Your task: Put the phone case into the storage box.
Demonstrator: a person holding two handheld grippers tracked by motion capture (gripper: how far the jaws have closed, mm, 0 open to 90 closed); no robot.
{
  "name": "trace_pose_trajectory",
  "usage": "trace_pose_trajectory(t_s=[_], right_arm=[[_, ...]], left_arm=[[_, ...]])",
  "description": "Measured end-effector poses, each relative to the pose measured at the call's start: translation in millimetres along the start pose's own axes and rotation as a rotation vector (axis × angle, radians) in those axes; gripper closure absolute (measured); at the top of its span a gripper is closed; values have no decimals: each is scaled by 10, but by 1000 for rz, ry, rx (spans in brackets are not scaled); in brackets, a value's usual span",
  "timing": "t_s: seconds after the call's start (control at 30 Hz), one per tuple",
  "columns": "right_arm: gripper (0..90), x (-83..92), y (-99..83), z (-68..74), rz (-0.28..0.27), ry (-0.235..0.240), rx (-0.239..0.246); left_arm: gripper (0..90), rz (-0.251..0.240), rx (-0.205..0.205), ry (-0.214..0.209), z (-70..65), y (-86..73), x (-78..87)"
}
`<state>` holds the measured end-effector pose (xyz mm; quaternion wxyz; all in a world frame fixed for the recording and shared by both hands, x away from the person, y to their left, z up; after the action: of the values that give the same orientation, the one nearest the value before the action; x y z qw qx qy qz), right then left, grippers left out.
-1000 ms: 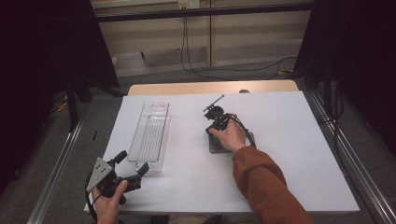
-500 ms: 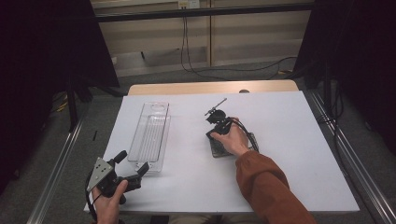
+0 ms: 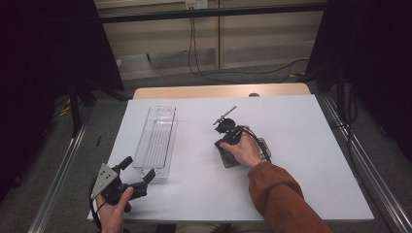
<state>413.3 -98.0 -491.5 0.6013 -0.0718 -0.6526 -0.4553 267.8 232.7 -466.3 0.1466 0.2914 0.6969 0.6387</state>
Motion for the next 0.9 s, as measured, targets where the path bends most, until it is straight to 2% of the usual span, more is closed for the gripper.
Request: trace_pose_trajectory(t_s=[0.33,0.43,0.6,0.7,0.9], right_arm=[[900,16,-39,81,10,14,25],[900,21,-54,99,9,19,49],[900,36,-97,121,-4,32,43],[900,46,-150,101,-34,61,4],[900,76,-197,154,-23,51,28]], left_arm=[[28,0,-1,1,1,0,-2],[28,2,2,-4,-2,-1,-4],[28,0,-2,-2,3,2,-3],[28,0,0,-7,3,1,0],[28,2,1,3,1,1,-4]])
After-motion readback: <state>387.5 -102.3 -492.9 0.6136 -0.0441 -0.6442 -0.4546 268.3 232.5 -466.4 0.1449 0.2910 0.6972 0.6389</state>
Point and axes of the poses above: each handheld gripper's, and its own axes: x roughly backward along the jaws, y roughly out of its top, z roughly to its left, the point moved 3 cm from there along -x, roughly forward along the jaws, and after that the axes turned 2 degrees about x, right-handed, at the moved point
